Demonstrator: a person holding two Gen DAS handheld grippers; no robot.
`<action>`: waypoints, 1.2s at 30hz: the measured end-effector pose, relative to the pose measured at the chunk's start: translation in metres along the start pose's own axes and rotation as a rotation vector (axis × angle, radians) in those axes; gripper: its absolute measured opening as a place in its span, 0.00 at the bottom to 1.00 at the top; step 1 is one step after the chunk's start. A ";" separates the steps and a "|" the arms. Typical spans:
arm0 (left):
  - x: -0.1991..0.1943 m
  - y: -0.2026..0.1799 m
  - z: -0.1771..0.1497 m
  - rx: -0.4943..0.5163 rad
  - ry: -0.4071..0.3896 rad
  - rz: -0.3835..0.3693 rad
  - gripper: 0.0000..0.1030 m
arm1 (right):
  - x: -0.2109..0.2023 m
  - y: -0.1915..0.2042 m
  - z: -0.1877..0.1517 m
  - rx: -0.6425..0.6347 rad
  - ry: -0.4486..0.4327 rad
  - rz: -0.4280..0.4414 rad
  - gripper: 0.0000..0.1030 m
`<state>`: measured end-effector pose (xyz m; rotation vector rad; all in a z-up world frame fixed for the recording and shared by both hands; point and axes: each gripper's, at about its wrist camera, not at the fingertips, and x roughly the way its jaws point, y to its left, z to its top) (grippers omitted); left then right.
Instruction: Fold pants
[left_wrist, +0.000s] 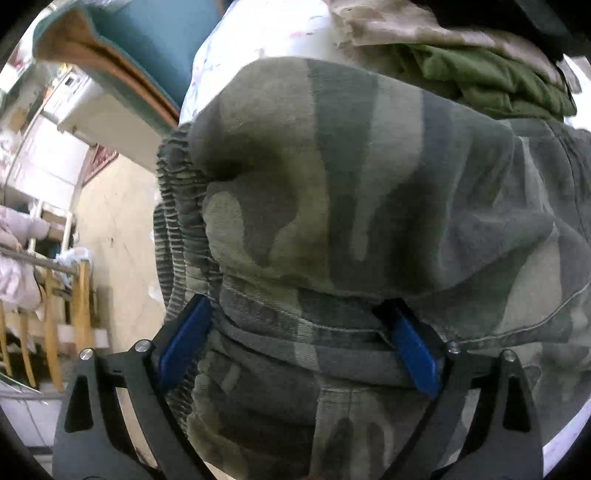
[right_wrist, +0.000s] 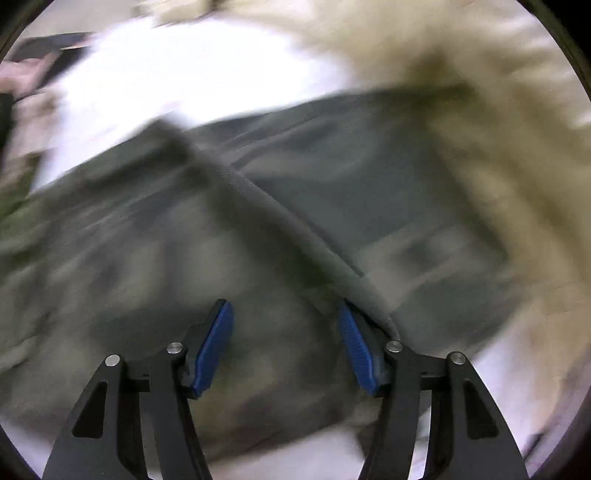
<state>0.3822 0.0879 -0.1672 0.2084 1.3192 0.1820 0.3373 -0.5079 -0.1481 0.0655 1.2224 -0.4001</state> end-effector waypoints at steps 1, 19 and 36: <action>0.001 0.002 0.000 0.000 -0.001 -0.010 0.91 | 0.007 -0.006 0.006 0.018 0.002 -0.010 0.59; 0.011 0.028 -0.009 0.031 -0.041 -0.100 0.94 | 0.050 0.004 0.162 -0.576 -0.137 -0.694 0.52; 0.010 0.030 -0.013 0.033 -0.068 -0.097 0.95 | 0.051 -0.034 0.130 -0.410 0.116 0.034 0.51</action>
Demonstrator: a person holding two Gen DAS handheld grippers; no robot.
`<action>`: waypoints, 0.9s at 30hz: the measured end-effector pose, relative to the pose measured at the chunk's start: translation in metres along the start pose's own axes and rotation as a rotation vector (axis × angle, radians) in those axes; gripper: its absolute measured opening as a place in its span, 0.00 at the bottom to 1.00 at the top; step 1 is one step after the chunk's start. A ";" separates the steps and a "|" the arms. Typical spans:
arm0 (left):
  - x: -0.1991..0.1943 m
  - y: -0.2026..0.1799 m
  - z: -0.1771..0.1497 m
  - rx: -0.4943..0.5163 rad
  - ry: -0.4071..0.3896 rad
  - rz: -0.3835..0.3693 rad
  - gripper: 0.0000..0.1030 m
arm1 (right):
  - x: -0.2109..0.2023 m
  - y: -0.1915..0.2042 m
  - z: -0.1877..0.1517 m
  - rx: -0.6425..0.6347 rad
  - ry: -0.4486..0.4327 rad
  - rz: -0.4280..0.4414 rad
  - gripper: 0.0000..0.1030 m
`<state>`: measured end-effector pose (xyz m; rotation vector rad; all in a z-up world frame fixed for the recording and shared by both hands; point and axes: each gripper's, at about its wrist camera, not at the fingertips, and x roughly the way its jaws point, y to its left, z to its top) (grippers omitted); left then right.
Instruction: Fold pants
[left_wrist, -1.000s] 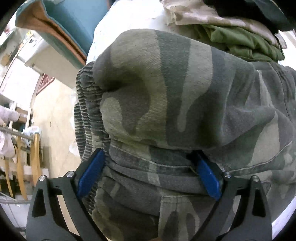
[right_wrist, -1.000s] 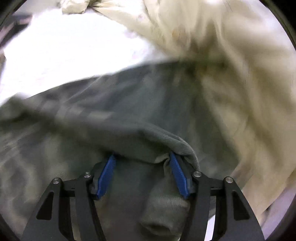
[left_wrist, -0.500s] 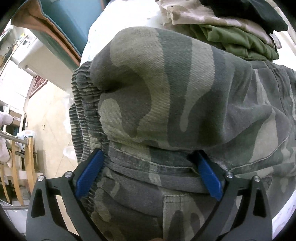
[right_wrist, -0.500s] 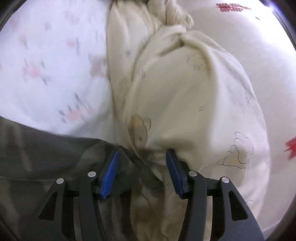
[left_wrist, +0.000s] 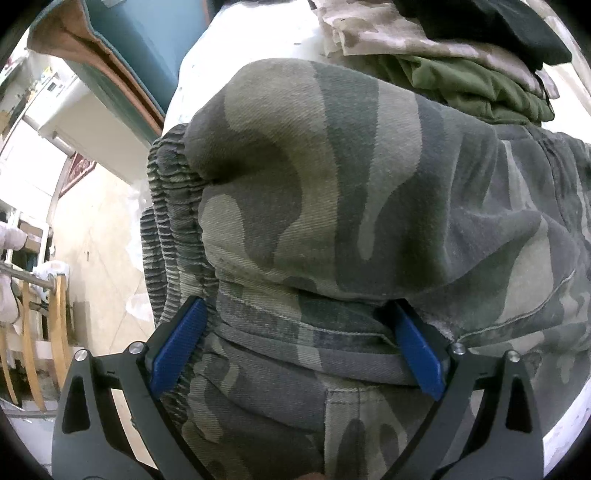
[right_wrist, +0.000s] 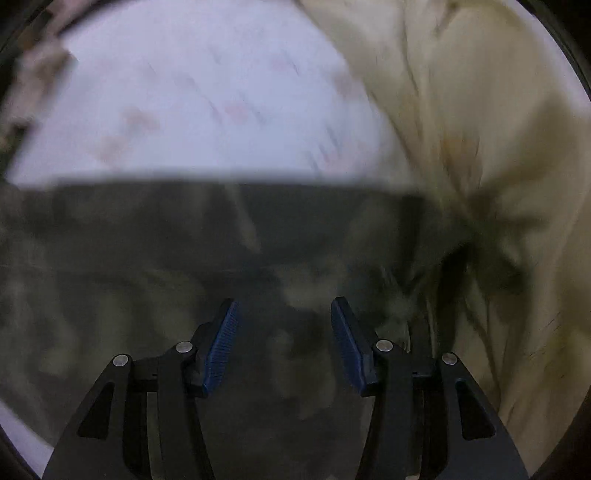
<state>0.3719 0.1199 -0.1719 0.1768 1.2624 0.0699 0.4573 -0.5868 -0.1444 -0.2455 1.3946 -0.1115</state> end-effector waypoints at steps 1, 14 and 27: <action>0.000 0.000 0.000 0.000 -0.001 0.003 0.95 | 0.003 -0.008 0.000 0.031 -0.004 -0.020 0.54; -0.037 0.010 0.003 -0.058 -0.022 0.010 0.95 | -0.035 0.063 0.004 -0.317 -0.067 -0.575 0.51; -0.013 0.101 -0.037 -0.305 0.156 -0.013 0.97 | -0.058 0.203 -0.070 -0.051 -0.071 0.061 0.55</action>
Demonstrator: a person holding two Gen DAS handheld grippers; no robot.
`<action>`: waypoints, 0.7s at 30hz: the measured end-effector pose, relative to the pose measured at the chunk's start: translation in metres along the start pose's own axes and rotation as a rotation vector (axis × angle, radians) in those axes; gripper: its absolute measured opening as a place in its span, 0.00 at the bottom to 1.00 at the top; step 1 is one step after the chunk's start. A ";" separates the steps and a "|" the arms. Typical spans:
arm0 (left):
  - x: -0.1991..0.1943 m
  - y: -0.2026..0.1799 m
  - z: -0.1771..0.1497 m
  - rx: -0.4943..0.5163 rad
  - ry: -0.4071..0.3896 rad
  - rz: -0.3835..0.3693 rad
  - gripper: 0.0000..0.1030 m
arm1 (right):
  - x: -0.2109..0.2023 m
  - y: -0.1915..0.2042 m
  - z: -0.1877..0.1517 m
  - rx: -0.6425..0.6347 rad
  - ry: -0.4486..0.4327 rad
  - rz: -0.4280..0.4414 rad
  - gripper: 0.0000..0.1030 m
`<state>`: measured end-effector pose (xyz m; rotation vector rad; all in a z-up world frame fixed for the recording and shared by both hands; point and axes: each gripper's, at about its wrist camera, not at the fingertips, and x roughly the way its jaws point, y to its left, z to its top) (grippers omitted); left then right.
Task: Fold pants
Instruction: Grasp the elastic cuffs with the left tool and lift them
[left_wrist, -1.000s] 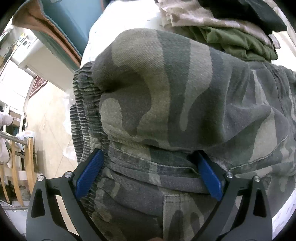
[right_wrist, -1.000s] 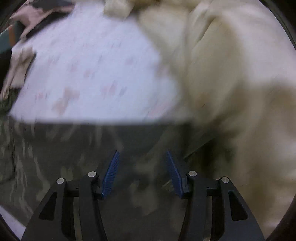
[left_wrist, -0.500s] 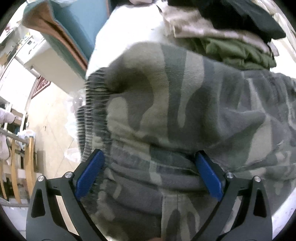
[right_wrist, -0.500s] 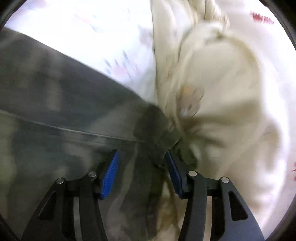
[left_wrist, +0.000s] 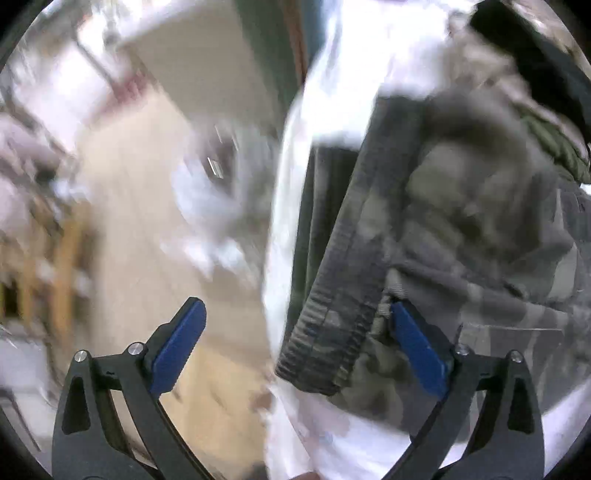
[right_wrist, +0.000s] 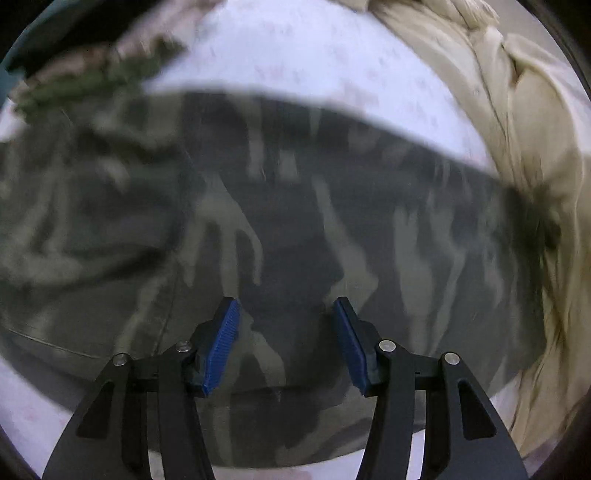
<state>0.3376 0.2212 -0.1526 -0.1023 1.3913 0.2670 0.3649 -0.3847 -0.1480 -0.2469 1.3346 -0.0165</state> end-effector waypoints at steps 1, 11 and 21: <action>0.002 0.007 -0.001 -0.031 0.028 -0.031 0.97 | -0.003 0.003 -0.005 0.017 -0.024 -0.005 0.59; -0.036 0.038 -0.008 -0.138 -0.055 -0.236 0.94 | -0.111 0.031 -0.024 0.113 -0.181 0.031 0.65; -0.022 -0.010 -0.006 0.094 -0.048 -0.225 0.12 | -0.108 0.067 -0.076 0.038 -0.172 0.013 0.65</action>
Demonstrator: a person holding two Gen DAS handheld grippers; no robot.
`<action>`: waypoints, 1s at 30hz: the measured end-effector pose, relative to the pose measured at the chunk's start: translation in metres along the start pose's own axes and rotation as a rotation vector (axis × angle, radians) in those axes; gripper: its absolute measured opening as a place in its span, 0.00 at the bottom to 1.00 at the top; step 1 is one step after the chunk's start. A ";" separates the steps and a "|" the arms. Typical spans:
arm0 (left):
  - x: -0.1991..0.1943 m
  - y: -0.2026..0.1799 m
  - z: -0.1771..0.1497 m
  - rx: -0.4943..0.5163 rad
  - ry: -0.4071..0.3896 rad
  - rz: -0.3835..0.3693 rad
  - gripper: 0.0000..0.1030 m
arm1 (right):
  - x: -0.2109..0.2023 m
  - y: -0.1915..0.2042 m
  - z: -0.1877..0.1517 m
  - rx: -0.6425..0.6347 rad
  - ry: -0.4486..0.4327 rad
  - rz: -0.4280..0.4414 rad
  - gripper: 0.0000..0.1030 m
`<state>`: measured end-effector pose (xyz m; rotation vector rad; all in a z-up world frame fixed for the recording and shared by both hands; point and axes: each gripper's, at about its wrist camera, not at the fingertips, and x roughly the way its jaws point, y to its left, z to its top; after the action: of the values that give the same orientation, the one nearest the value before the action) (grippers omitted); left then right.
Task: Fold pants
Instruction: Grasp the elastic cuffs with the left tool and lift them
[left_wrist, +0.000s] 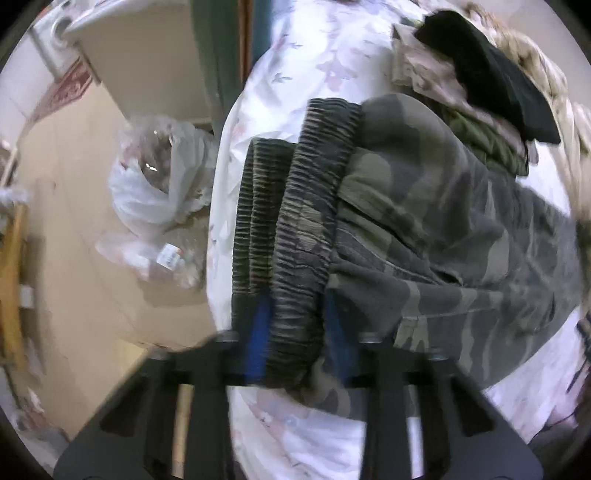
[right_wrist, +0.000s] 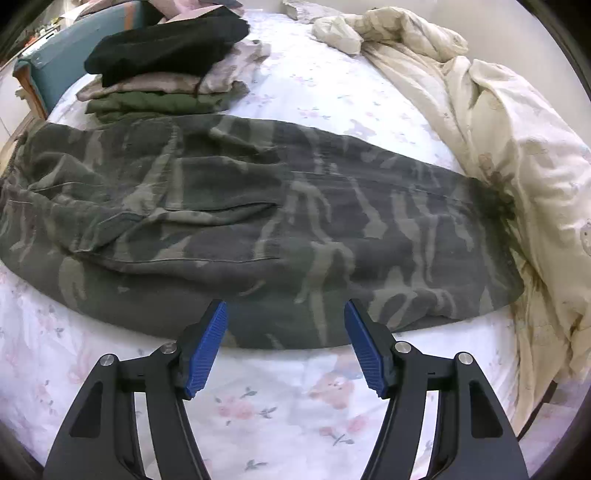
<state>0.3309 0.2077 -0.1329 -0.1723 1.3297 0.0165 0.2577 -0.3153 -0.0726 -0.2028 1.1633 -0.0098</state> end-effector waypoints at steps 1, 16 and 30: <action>-0.006 0.002 -0.002 -0.018 -0.001 -0.011 0.10 | -0.001 -0.006 0.001 0.027 -0.009 0.010 0.65; -0.031 0.008 -0.017 -0.047 -0.073 0.037 0.51 | -0.056 -0.075 0.013 0.376 -0.238 0.153 0.69; -0.025 -0.035 0.047 0.167 -0.219 -0.153 0.04 | -0.049 -0.108 0.004 0.432 -0.226 0.097 0.69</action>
<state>0.3742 0.1818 -0.0935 -0.1262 1.0909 -0.2000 0.2523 -0.4149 -0.0092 0.2303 0.9195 -0.1482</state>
